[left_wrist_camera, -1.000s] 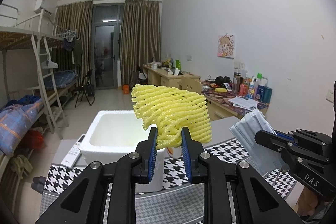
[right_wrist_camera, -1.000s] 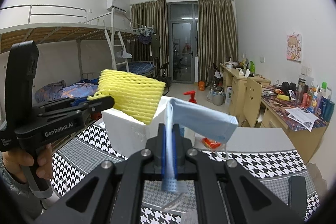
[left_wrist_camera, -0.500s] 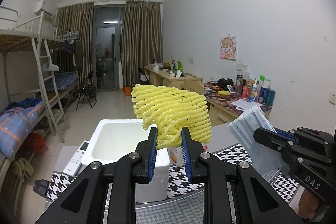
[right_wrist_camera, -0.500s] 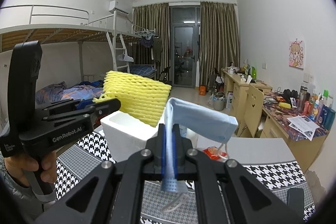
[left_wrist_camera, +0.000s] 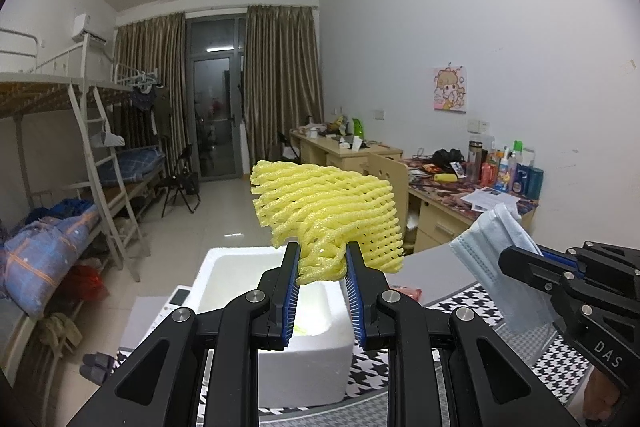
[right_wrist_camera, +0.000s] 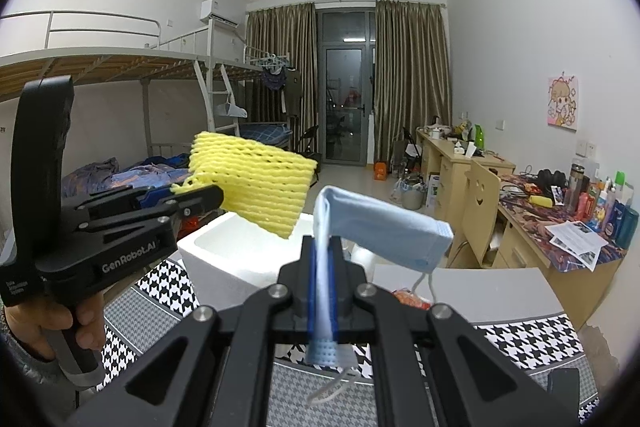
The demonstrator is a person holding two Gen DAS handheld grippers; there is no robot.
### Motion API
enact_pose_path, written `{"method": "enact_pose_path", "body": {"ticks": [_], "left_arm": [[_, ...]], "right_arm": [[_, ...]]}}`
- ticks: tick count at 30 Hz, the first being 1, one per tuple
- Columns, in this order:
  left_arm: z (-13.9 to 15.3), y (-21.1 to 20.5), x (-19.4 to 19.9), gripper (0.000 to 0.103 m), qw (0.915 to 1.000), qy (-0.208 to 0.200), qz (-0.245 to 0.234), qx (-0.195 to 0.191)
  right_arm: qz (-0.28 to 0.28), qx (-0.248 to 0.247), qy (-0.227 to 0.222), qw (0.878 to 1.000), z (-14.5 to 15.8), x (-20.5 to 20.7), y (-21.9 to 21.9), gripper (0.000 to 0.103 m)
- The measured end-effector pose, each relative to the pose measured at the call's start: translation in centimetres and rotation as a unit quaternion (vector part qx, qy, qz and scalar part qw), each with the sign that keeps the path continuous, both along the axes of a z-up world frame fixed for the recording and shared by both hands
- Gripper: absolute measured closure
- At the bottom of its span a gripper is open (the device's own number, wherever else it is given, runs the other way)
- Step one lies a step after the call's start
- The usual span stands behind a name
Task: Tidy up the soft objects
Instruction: 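Carry the sponge and mask over the foam box with both tools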
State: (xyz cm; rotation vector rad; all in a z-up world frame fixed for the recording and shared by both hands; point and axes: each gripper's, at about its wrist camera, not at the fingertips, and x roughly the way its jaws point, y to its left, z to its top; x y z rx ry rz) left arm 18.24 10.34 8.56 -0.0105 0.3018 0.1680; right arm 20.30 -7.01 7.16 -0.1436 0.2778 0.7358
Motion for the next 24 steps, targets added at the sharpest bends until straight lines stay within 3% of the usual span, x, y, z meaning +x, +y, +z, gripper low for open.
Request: {"method": "enact_pose_path", "body": {"ticks": [24], "left_arm": [[-1.2, 3.1, 3.1, 0.08, 0.9982, 0.026, 0.055, -0.001]], "right_arm": [[0.028, -0.026, 0.001, 0.999, 0.2, 2.5, 4.7, 0.095]]}}
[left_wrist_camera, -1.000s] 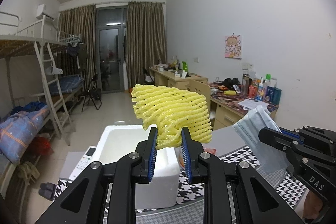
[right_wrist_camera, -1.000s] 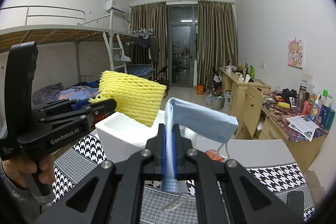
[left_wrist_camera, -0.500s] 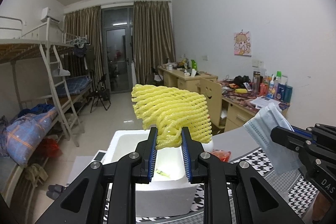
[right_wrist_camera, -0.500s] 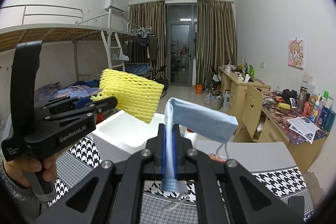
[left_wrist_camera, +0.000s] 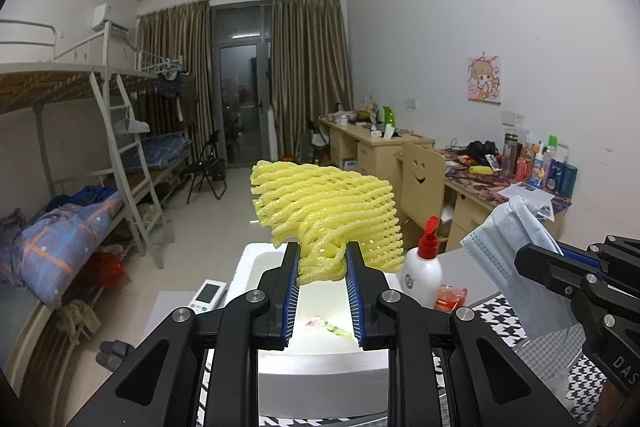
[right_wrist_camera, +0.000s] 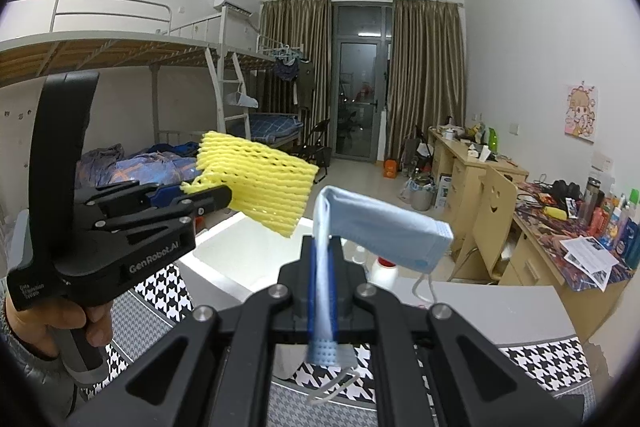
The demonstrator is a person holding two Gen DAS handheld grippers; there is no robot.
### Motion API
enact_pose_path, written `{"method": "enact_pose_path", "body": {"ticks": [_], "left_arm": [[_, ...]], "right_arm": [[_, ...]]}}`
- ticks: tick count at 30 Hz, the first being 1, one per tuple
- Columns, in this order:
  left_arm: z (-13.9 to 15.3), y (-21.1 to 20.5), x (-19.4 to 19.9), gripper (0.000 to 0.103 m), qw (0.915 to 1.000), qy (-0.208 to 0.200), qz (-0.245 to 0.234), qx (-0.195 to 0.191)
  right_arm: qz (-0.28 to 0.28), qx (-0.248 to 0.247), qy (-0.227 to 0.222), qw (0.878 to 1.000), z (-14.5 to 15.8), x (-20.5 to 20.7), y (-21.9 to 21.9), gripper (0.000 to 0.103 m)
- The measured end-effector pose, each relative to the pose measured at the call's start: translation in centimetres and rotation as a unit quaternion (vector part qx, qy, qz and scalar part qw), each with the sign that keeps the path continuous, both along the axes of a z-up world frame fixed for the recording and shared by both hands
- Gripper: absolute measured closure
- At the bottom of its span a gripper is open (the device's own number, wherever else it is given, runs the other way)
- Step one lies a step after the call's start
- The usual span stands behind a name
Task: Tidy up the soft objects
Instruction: 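Carry the sponge and mask over the foam box with both tools, then open the left tool to drop the yellow sponge into the foam box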
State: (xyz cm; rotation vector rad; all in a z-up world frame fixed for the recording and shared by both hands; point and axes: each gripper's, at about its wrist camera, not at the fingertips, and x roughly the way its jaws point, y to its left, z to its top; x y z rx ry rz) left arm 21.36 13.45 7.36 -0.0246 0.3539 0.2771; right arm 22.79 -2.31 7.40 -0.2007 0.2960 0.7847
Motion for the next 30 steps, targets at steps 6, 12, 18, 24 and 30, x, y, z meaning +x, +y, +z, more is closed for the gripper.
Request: {"method": "enact_pose_path", "body": {"ticks": [6, 12, 18, 24, 30], "left_arm": [[-0.2, 0.8, 0.3, 0.079, 0.9999, 0.006, 0.008, -0.007], [-1.2, 1.8, 1.4, 0.072, 0.9997, 0.019, 0.006, -0.015], [-2.4, 3.1, 2.5, 0.025, 0.9984, 0.045, 0.023, -0.025], [-2.0, 3.8, 1.1, 0.004, 0.9984, 0.024, 0.043, -0.026], [-1.4, 4.2, -0.2, 0.001, 0.9981, 0.015, 0.055, -0.023]], "right_arm": [[0.007, -0.006, 0.007, 1.0, -0.1, 0.6, 0.9, 0.095], [0.008, -0.009, 0.011, 1.0, 0.0, 1.2, 1.5, 0.095], [0.003, -0.014, 0.017, 1.0, -0.3, 1.6, 1.8, 0.095], [-0.001, -0.016, 0.019, 1.0, -0.2, 1.8, 2.0, 0.095], [0.003, -0.016, 0.018, 1.0, 0.1, 1.6, 2.7, 0.095]]}}
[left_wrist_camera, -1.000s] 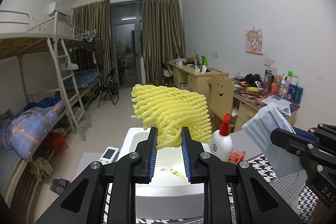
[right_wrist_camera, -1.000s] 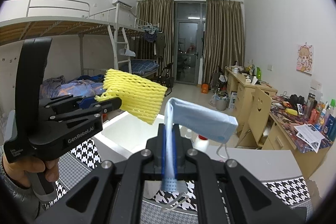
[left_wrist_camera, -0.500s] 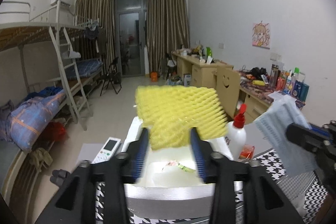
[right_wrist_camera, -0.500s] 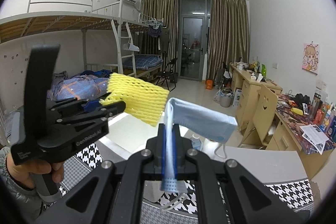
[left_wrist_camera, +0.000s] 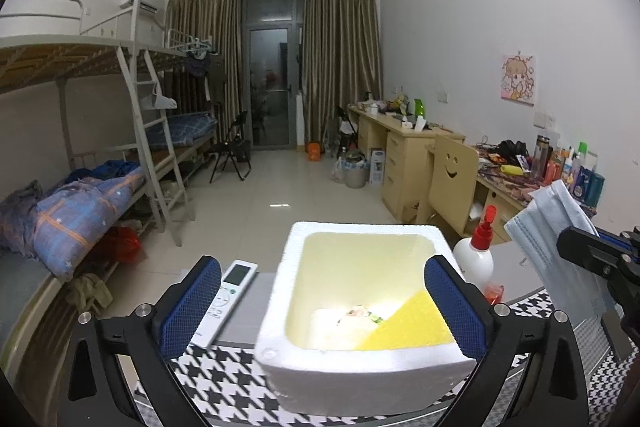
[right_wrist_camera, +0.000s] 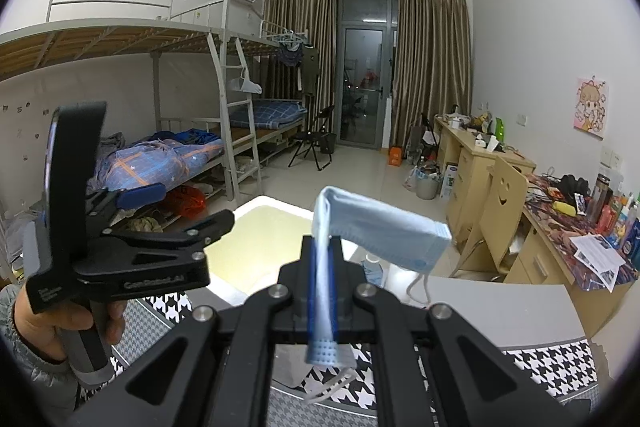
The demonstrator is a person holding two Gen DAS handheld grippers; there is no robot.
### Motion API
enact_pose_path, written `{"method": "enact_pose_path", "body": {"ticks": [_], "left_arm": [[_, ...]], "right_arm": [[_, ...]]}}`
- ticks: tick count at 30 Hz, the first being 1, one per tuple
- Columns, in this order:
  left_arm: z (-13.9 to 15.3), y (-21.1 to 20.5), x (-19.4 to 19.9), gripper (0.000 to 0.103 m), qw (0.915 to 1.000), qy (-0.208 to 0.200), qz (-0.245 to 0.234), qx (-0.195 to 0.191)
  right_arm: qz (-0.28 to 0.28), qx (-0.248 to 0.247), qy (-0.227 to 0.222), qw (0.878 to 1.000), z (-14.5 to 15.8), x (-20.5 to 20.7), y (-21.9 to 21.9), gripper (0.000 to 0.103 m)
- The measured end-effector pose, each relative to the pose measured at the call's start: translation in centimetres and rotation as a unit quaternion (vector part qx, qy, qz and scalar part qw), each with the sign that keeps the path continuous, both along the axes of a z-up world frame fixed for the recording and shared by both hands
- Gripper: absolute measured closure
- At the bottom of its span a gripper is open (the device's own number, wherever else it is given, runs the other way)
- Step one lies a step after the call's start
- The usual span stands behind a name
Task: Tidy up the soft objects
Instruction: 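Open the left tool to drop the yellow sponge into the foam box, then lower the face mask into the foam box and open the right tool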
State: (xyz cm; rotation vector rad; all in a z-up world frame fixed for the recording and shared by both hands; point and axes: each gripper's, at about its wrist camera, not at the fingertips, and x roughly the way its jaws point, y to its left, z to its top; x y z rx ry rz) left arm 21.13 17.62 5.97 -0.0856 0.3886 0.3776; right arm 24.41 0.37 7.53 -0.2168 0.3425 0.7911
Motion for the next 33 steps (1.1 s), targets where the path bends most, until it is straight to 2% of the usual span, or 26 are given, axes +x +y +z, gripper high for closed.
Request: {"method": "enact_pose_path", "body": {"ticks": [17, 33], "left_arm": [[0.4, 1.7, -2.8, 0.001, 0.9995, -0.01, 0.029, -0.003], [0.4, 3.0, -5.9, 0.001, 0.9983, -0.022, 0.055, 0.0]], "right_arm": [[0.027, -0.015, 0.0, 1.0, -0.2, 0.2, 3.3, 0.095], [0.043, -0.029, 0.027, 0.998, -0.7, 1.6, 6.4, 0.095]]}}
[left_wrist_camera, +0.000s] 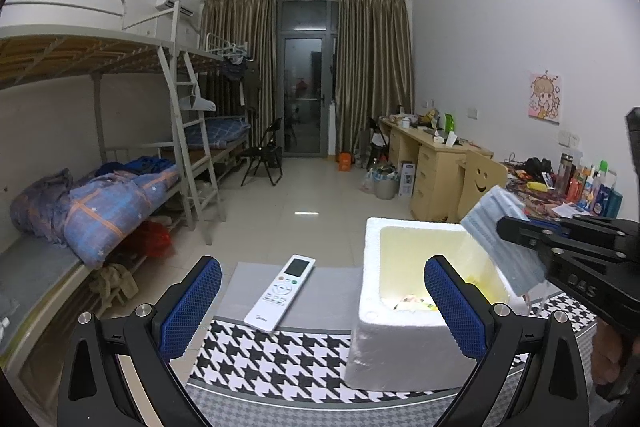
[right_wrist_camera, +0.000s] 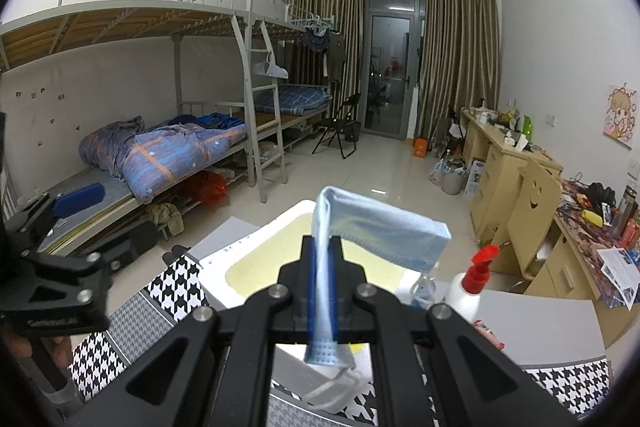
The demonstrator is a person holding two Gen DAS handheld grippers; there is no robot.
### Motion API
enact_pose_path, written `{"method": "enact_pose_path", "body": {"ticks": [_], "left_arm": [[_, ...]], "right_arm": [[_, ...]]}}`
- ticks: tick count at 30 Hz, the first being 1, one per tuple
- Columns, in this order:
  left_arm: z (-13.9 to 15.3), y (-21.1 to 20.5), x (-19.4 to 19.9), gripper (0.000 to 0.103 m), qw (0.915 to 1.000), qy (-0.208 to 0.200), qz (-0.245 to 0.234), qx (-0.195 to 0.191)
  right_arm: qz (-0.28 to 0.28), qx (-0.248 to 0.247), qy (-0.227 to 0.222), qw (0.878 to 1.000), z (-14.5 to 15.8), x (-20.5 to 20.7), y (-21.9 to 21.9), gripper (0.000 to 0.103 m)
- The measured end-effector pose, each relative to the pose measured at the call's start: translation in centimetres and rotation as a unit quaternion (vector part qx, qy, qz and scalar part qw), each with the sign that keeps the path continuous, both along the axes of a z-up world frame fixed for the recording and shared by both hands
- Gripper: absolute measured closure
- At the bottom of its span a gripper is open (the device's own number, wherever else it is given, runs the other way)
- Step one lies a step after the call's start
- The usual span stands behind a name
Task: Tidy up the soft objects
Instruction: 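Lower the face mask into the foam box and open the right tool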
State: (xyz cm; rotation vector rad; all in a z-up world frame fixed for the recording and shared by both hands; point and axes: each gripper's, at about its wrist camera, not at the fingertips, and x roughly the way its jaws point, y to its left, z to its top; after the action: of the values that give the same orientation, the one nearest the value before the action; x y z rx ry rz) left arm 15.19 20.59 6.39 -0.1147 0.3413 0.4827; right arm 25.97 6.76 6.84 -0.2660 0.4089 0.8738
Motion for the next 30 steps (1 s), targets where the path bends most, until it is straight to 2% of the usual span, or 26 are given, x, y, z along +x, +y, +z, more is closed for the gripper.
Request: {"method": "enact_pose_path", "body": {"ticks": [19, 20, 22, 24, 30], "left_arm": [[-0.6, 1.2, -2.1, 0.001, 0.9997, 0.001, 0.023, -0.004], [-0.7, 1.2, -2.1, 0.001, 0.9997, 0.002, 0.023, -0.004], [-0.8, 1.2, -2.1, 0.001, 0.9997, 0.002, 0.022, -0.005], [-0.8, 1.0, -2.0, 0.001, 0.9998, 0.003, 0.022, -0.004], [-0.7, 0.8, -2.2, 0.001, 0.9998, 0.003, 0.017, -0.007]], "right_arm": [[0.004, -0.039, 0.033, 0.999, -2.2, 2.4, 3.9, 0.094], [0.004, -0.041, 0.035, 0.999, -2.3, 2.5, 3.9, 0.091], [0.004, -0.052, 0.045, 0.998, -2.8, 2.9, 4.1, 0.062], [0.002, -0.054, 0.05, 0.997, -3.1, 3.1, 4.0, 0.052], [0.001, -0.053, 0.046, 0.998, -2.9, 2.4, 3.3, 0.051]]}}
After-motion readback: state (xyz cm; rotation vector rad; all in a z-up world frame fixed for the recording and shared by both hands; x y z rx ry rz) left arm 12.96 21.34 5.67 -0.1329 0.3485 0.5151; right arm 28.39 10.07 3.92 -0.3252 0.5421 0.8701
